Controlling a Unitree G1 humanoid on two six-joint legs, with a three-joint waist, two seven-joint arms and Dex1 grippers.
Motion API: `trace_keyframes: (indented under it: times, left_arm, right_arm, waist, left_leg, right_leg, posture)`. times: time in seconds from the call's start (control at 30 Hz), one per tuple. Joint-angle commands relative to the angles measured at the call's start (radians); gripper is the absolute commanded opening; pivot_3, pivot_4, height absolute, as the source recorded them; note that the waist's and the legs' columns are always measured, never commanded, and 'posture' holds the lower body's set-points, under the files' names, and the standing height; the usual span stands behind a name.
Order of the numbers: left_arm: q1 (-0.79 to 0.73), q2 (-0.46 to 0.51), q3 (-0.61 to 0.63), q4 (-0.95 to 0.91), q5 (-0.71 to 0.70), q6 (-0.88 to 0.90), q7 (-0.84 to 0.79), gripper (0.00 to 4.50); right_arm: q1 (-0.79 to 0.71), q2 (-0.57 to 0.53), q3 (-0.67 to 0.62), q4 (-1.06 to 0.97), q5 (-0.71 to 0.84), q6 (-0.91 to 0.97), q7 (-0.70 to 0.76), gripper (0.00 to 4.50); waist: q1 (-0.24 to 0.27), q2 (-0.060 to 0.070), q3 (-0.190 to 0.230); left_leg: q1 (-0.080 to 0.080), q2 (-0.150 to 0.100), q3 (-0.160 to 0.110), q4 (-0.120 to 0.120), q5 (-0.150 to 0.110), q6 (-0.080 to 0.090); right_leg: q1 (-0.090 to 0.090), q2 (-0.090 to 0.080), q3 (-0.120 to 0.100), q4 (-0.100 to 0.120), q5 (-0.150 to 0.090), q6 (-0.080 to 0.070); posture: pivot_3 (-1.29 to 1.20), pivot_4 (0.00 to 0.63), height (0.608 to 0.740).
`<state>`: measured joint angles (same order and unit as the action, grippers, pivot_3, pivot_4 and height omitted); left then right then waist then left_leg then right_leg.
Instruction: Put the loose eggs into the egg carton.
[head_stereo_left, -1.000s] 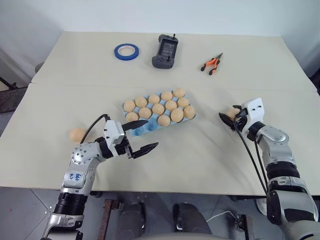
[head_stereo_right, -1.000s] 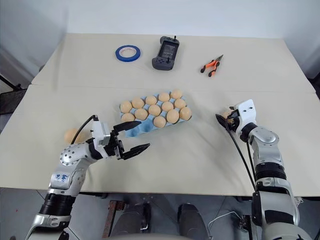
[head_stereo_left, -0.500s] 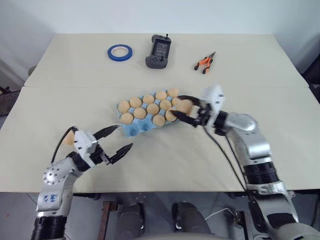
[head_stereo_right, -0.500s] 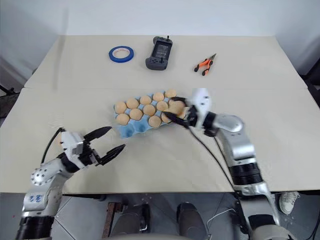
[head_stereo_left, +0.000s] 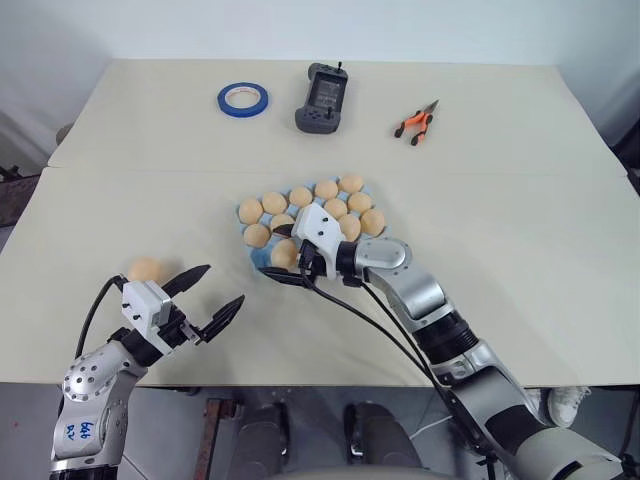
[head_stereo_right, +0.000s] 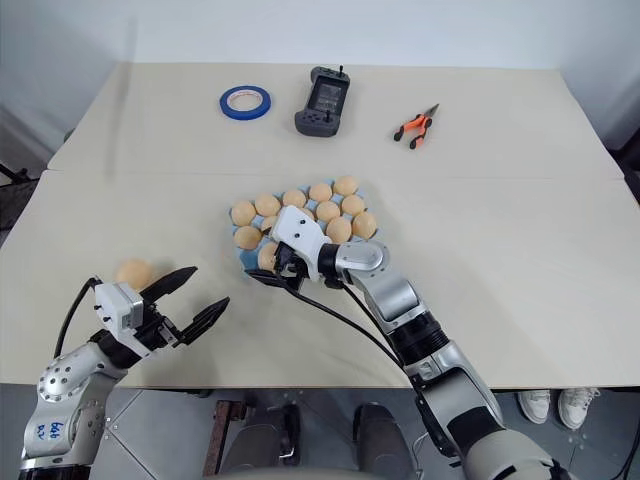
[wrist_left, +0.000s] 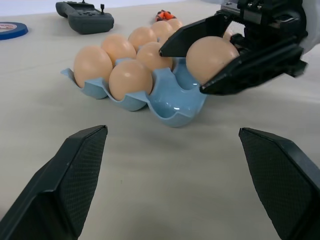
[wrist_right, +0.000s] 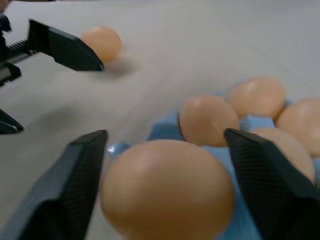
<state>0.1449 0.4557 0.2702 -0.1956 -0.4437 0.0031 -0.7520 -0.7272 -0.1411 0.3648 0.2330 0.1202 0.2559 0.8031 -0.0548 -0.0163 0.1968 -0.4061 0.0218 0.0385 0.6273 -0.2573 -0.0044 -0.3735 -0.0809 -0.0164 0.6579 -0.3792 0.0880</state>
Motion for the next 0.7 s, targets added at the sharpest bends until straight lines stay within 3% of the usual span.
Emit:
trace_keyframes:
  times: [0.03, 0.23, 0.33, 0.5, 0.7]
  left_arm:
    - [0.021, -0.002, 0.024, -0.057, -0.017, -0.018, 0.012, 4.50]
    - [0.020, 0.000, 0.022, -0.057, -0.020, -0.016, 0.013, 4.50]
    - [0.021, 0.000, 0.023, -0.055, -0.021, -0.018, 0.010, 4.50]
    - [0.045, 0.006, 0.057, -0.057, -0.024, -0.026, 0.015, 4.50]
    - [0.113, -0.003, 0.160, -0.052, -0.017, -0.041, 0.062, 4.50]
  right_arm:
    - [-0.022, -0.002, -0.045, -0.010, 0.003, -0.041, -0.006, 4.46]
    - [-0.013, -0.030, -0.114, -0.091, 0.044, -0.026, 0.005, 4.46]
    - [0.036, -0.066, -0.140, -0.198, 0.110, -0.060, 0.085, 4.46]
    - [0.176, -0.212, -0.256, -0.304, 0.219, -0.125, 0.214, 4.46]
    - [0.335, -0.397, -0.378, -0.198, 0.276, -0.301, 0.407, 4.46]
  waist:
    - [-0.003, 0.000, 0.000]
    - [-0.001, 0.000, 0.000]
    - [-0.001, 0.000, 0.000]
    - [0.007, 0.000, 0.000]
    - [0.013, -0.001, 0.000]
  left_leg:
    - [0.000, 0.000, 0.001, 0.000, 0.000, 0.000]
    - [0.000, 0.001, 0.001, 0.001, 0.000, 0.000]
    - [0.000, 0.001, 0.001, 0.001, 0.000, 0.000]
    - [0.000, 0.001, 0.001, 0.001, -0.001, 0.001]
    - [0.001, 0.001, 0.002, 0.001, -0.001, 0.002]
  right_leg:
    - [0.000, 0.000, 0.000, 0.000, 0.000, 0.000]
    - [0.000, 0.001, 0.000, 0.001, 0.000, 0.000]
    - [0.000, 0.001, 0.000, 0.001, 0.000, 0.000]
    - [0.001, 0.001, 0.000, -0.001, 0.000, 0.000]
    - [0.005, 0.001, 0.000, -0.007, 0.000, 0.000]
  posture:
    - [0.00, 0.150, 0.740]
    - [0.00, 0.150, 0.740]
    - [0.00, 0.150, 0.740]
    - [0.00, 0.150, 0.740]
    - [0.00, 0.150, 0.740]
